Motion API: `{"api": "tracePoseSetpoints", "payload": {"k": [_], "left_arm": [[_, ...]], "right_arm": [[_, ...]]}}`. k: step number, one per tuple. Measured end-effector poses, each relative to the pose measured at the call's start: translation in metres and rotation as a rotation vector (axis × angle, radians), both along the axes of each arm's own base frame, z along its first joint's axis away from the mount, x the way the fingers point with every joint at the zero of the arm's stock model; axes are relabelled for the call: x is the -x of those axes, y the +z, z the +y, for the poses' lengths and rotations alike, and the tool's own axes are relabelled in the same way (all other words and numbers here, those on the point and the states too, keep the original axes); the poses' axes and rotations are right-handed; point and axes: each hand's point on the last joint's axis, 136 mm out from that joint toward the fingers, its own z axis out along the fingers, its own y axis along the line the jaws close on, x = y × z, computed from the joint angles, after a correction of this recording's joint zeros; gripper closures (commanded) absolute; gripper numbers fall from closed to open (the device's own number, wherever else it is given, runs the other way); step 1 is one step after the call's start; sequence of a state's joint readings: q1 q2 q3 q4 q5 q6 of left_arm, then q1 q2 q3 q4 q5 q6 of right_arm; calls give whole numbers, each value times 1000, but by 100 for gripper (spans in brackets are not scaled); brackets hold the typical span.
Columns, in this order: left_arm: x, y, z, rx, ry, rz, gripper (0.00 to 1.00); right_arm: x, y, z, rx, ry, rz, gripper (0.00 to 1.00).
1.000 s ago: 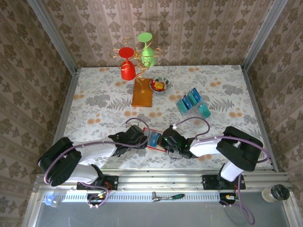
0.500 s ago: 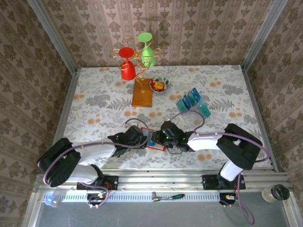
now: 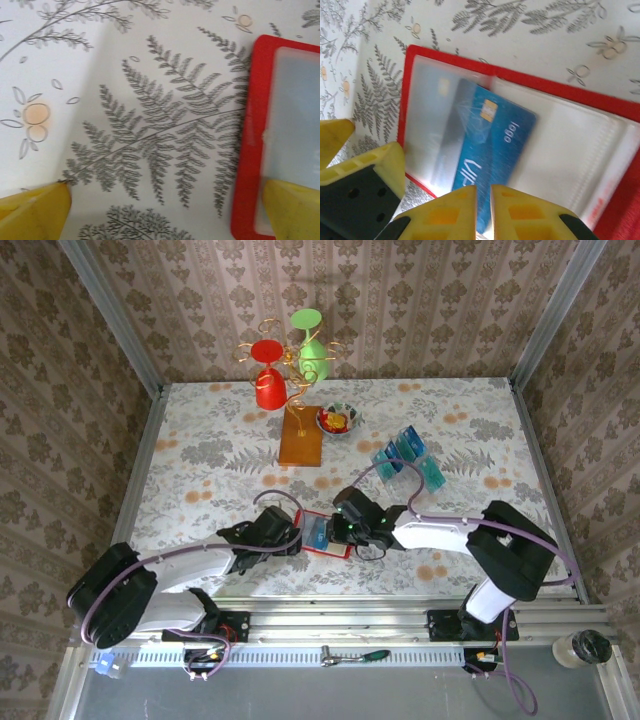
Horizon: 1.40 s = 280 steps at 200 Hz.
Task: Put the credit cards into the card holder
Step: Insert the credit card into the card slot.
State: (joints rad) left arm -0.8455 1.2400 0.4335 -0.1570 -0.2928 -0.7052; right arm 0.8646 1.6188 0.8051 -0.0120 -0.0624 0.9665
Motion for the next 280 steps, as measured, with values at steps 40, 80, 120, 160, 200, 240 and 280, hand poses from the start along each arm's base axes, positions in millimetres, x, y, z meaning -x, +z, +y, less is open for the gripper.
{"api": "tracePoseSetpoints", "payload": {"k": [40, 80, 120, 160, 200, 240, 280], "left_arm": [[-2, 0, 3, 2, 13, 4, 0], [-2, -1, 4, 6, 17, 7, 0], [-2, -1, 4, 7, 17, 5, 0], [-3, -1, 4, 11, 17, 2, 0], [-2, 0, 4, 16, 16, -2, 0], [-3, 1, 10, 13, 36, 5, 0], [-6, 0, 25, -4, 84, 21, 0]], "right_arm": [[-2, -12, 6, 23, 21, 21, 89], [-1, -21, 6, 46, 29, 44, 91], [-6, -21, 14, 42, 34, 47, 91], [-15, -24, 32, 23, 52, 60, 92], [-18, -21, 40, 9, 66, 64, 92], [-15, -13, 33, 27, 81, 57, 91], [-18, 12, 25, 36, 90, -1, 92]]}}
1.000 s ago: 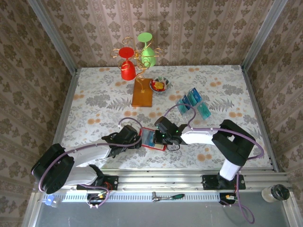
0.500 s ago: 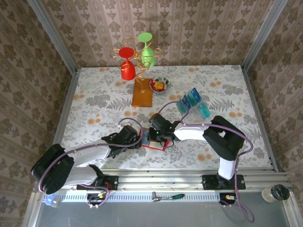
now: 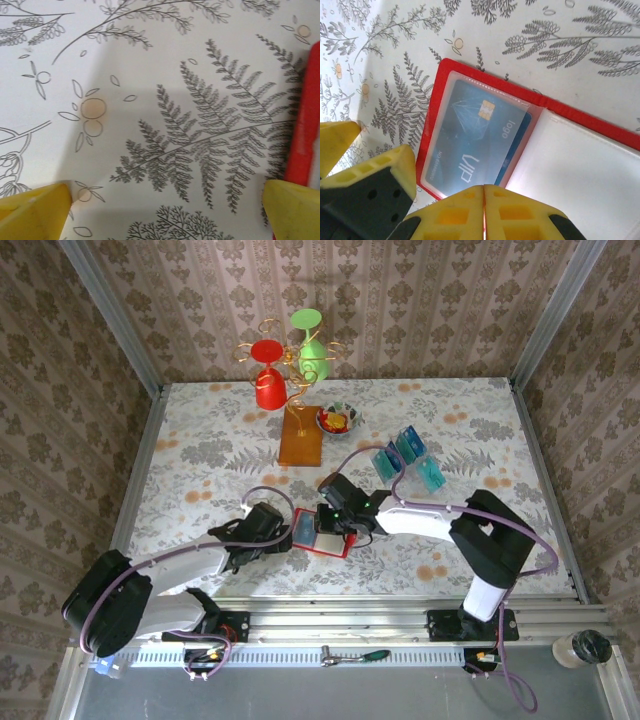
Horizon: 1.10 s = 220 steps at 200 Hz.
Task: Put the credit cards into the card holder
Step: Insert the credit card into the card slot.
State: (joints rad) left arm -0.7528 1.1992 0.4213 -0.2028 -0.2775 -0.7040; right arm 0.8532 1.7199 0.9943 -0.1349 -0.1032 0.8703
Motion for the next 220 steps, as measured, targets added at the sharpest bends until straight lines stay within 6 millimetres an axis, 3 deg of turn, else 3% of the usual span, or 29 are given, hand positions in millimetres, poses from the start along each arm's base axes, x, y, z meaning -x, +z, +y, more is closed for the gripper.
{"api": "tracePoseSetpoints", "payload": {"k": [53, 220], "left_arm": [[-5, -1, 11, -11, 32, 13, 0], [-7, -5, 11, -41, 21, 32, 0]], "right_arm": [[-2, -7, -3, 49, 22, -1, 93], [-9, -36, 7, 102, 44, 35, 94]]}}
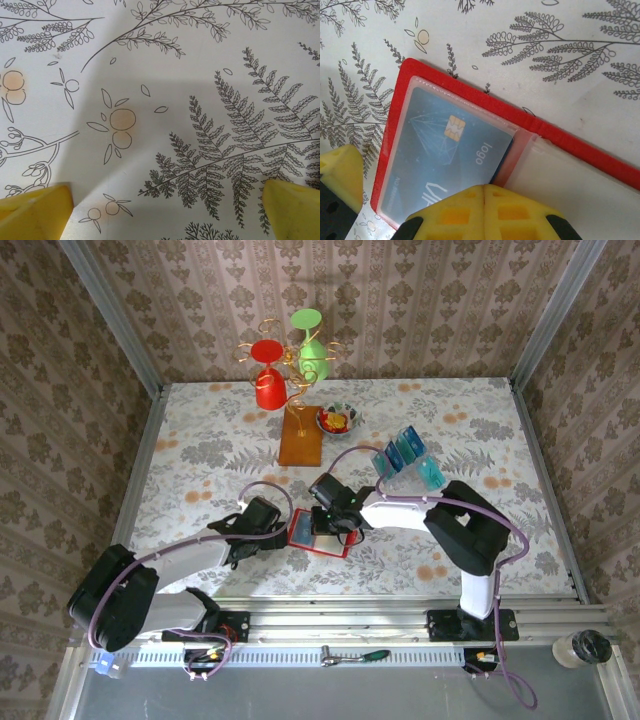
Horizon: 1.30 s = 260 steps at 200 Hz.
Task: Put the credit cards into the card holder
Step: Insert the credit card into the card slot, then rotate the card holder at the bottom-center of the table.
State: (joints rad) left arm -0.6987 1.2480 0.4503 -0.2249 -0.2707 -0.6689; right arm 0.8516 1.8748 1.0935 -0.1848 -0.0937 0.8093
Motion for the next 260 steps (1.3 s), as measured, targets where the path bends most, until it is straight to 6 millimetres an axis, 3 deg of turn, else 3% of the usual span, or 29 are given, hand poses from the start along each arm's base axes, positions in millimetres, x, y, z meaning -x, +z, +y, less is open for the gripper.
{"api": "tracePoseSetpoints", "payload": {"k": [116, 143, 165, 189, 212, 260], "left_arm": [[2, 1, -1, 15, 2, -16, 0], [2, 2, -2, 21, 6, -22, 0], [2, 3, -2, 23, 6, -23, 0], [3, 4, -2, 27, 4, -22, 0], [6, 5, 0, 24, 1, -13, 0], [2, 17, -2, 25, -2, -18, 0]], "right_arm": [[-8, 3, 4, -21, 26, 9, 93], [-10, 22, -1, -31, 33, -16, 87], [-10, 46, -4, -55, 35, -60, 73], [-7, 60, -18, -36, 27, -100, 56], [1, 59, -39, 22, 2, -102, 47], [20, 36, -81, 161, -33, -75, 46]]}}
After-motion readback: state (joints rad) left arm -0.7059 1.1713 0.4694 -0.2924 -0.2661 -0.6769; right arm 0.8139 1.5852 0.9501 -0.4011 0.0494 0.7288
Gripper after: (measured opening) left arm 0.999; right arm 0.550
